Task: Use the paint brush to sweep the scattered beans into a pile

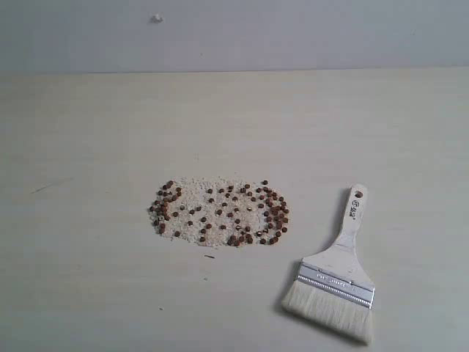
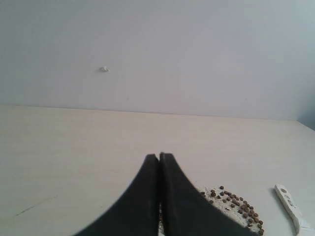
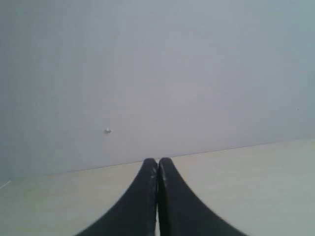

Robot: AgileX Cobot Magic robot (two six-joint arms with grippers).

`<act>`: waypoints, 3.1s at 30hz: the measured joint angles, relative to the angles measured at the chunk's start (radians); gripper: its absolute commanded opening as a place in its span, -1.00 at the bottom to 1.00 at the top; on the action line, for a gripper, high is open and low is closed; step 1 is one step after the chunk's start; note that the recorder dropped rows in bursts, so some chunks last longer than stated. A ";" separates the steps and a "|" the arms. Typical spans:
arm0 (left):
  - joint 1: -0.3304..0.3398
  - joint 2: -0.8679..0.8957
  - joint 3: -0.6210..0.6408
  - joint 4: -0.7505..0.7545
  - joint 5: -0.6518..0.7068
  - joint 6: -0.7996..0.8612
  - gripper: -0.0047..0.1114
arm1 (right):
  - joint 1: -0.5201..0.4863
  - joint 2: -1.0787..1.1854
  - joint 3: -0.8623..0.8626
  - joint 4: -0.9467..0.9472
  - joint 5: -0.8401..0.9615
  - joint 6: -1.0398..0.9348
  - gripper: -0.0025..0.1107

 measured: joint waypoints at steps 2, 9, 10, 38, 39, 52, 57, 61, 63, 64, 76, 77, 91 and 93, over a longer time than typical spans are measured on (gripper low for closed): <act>0.000 0.000 0.000 0.000 0.000 0.000 -0.92 | 0.000 0.000 0.000 0.000 0.000 0.012 -0.96; 0.000 0.000 0.000 0.000 0.000 0.000 -0.92 | 0.000 0.000 0.000 0.000 -0.053 0.023 -0.96; 0.000 0.000 0.000 0.000 0.000 0.000 -0.92 | 0.000 0.000 0.000 0.000 -0.060 0.025 -0.96; 0.000 0.000 0.000 0.000 0.000 0.000 -0.92 | 0.000 0.000 0.000 0.000 -0.198 -0.016 -0.96; 0.000 0.000 0.000 0.000 0.000 0.000 -0.92 | 0.000 0.000 0.000 0.000 -0.180 -0.006 -0.96; 0.000 0.000 0.000 0.000 0.000 0.000 -0.92 | 0.000 0.000 0.000 0.002 -0.254 0.027 -0.96; 0.000 0.000 0.000 0.000 0.000 0.000 -0.92 | 0.000 0.000 0.000 0.002 -0.260 0.029 -0.96; 0.000 0.000 0.000 0.000 0.000 0.000 -0.92 | 0.000 0.000 0.000 0.002 -0.261 0.029 -0.96; 0.000 0.000 0.000 0.000 0.000 0.000 -0.92 | 0.000 0.000 0.000 0.002 -0.261 0.029 -0.96; 0.000 0.000 0.000 0.000 0.000 0.000 -0.92 | 0.000 0.000 0.000 0.002 -0.261 0.029 -0.96; 0.000 0.000 0.000 0.000 0.000 0.000 -0.92 | 0.000 0.000 0.000 0.002 -0.279 0.071 -0.96; 0.000 0.000 0.000 0.000 0.000 0.000 -0.92 | 0.000 0.004 -0.005 0.002 -0.279 0.073 -0.96; 0.000 0.000 0.000 0.000 0.000 0.000 -0.92 | 0.000 0.337 -0.261 0.004 -0.291 -0.027 -0.96; 0.000 0.000 0.000 0.000 0.000 0.000 -0.92 | 0.000 0.351 -0.301 0.004 -0.334 -0.031 -0.96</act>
